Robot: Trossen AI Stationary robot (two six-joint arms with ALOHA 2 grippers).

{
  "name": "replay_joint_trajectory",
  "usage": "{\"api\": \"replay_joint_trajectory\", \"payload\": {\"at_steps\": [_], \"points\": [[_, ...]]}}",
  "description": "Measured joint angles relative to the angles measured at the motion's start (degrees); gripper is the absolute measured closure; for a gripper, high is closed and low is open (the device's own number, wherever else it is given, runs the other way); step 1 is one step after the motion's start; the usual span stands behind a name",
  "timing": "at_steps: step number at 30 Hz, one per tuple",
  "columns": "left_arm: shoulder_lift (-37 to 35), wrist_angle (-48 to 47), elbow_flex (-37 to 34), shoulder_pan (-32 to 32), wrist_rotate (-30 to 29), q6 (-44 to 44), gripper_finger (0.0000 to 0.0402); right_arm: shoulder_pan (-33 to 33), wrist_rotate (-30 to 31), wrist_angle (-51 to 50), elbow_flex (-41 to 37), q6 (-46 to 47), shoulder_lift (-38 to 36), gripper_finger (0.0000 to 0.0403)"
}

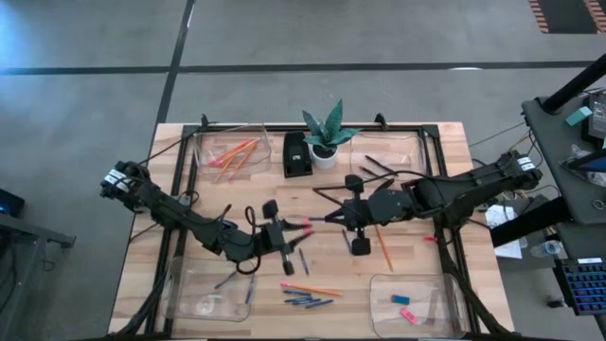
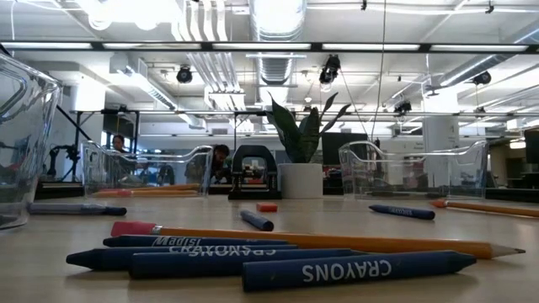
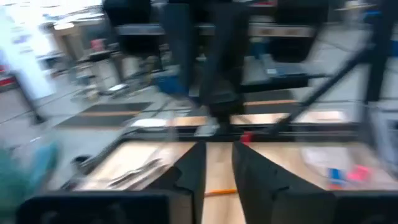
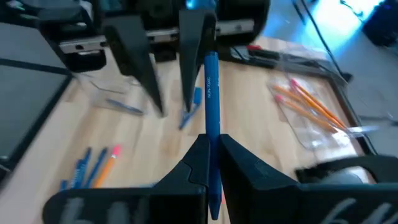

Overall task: Sort crayons/erasers/pens/pencils in bins
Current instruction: Put the blue crayon into the bottom left transparent bin

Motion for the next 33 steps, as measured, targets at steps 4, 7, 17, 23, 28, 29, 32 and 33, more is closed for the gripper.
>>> {"api": "replay_joint_trajectory", "payload": {"at_steps": [4,7,17,23,28,29,32,33], "points": [[0.00,0.36,0.38,0.08,1.33,3.14,0.0297,0.10,-3.79,2.22,0.00,-1.74,0.00,0.0390],[0.00,4.43,0.44,0.24,1.24,7.03,0.0266,0.44,-8.46,3.29,0.00,-3.06,0.00,0.0390],[-0.11,10.78,0.37,0.22,13.20,12.95,0.0228,1.83,-10.16,6.08,-0.02,-6.11,0.00,0.0390],[-0.04,14.88,0.37,0.55,14.64,13.53,0.0228,1.86,-10.22,7.34,-0.02,-6.71,0.00,0.0390],[-0.04,16.59,0.37,1.67,15.02,13.35,0.0228,1.84,-10.20,8.07,-0.02,-6.66,0.27,0.0390],[-0.04,16.61,0.37,1.92,15.17,13.19,0.0228,1.84,-10.21,8.27,-0.02,-6.68,0.31,0.0390],[-0.03,16.52,0.31,2.56,17.41,12.88,0.0238,1.86,-10.27,9.42,-0.04,-6.66,0.31,0.0390],[-0.02,16.54,0.31,2.61,18.51,12.82,0.0245,1.84,-10.25,9.56,-0.04,-6.66,0.31,0.0390]]}}
